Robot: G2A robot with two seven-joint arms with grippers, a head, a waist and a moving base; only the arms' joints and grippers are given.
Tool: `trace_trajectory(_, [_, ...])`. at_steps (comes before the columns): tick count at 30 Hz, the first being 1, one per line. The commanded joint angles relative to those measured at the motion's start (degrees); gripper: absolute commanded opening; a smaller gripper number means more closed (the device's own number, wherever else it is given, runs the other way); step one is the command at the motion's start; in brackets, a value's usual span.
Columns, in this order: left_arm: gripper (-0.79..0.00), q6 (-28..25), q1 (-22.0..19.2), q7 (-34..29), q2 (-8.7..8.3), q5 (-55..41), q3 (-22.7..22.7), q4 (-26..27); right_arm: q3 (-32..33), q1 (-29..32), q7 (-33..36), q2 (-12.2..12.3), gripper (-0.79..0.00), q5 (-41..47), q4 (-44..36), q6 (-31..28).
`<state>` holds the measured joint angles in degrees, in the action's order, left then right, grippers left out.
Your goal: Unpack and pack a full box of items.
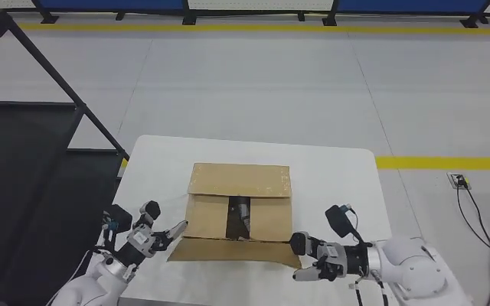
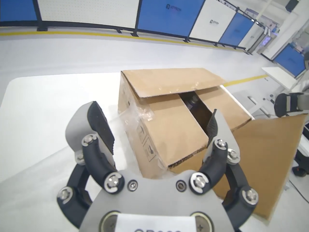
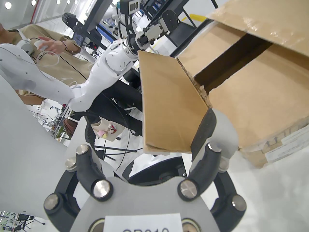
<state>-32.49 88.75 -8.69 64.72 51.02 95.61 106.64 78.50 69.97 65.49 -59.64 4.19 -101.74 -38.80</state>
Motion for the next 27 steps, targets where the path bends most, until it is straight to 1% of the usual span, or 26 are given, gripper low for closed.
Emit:
trace_trajectory(1, [0.000,-4.52,0.77,-0.65,-0.37,1.72,0.80,-0.62,-1.44,-0.26,0.91,0.93,0.000,-1.27,0.65,0.91])
trace_trajectory(3, [0.000,-8.09,1.46,-1.36,-0.72,3.44,1.58,-1.26,-2.64,-1.11,2.36,1.58,0.000,-1.45,1.95,2.36])
trace_trajectory(6, [0.000,-11.29,2.12,-2.38,-1.14,6.76,2.22,-2.07,-3.97,-3.34,3.49,1.64,0.000,3.18,5.04,6.11])
trace_trajectory(10, [0.000,-11.87,2.09,-2.18,-1.37,10.84,1.64,-3.62,-5.65,-7.14,-2.95,0.81,0.000,12.03,8.27,16.56])
trace_trajectory(11, [0.000,-11.37,1.89,-1.98,-1.36,11.41,1.25,-4.14,-6.15,-8.10,-4.47,0.56,0.000,14.98,9.28,20.55])
trace_trajectory(12, [0.000,-10.84,1.63,-1.76,-1.33,11.74,0.74,-4.63,-6.29,-8.59,-4.72,0.52,0.000,15.17,9.37,21.84])
trace_trajectory(18, [0.000,-7.76,-0.03,-1.79,-1.19,11.70,-1.70,-6.88,-6.29,-8.59,-4.72,0.52,0.000,15.17,9.37,21.84])
trace_trajectory(21, [0.000,-7.76,-0.03,-1.79,-1.19,11.70,-1.70,-6.88,-6.29,-8.59,-4.72,0.52,0.000,15.17,9.37,21.84])
trace_trajectory(22, [0.000,-7.76,-0.03,-1.79,-1.19,11.70,-1.70,-6.88,-5.99,-8.56,-6.18,0.51,0.000,14.74,9.70,22.17])
trace_trajectory(23, [0.000,-7.76,-0.03,-1.79,-1.19,11.70,-1.70,-6.88,-6.24,-8.17,-9.98,0.36,0.000,13.08,9.24,23.28])
trace_trajectory(25, [0.000,-7.76,-0.03,-1.79,-1.19,11.70,-1.70,-6.88,-8.03,-8.22,-12.71,-0.10,0.000,14.45,9.01,25.98])
trace_trajectory(27, [0.000,-7.76,-0.03,-1.79,-1.19,11.70,-1.70,-6.88,-9.62,-10.30,-15.52,-0.56,0.000,13.61,10.44,29.46])
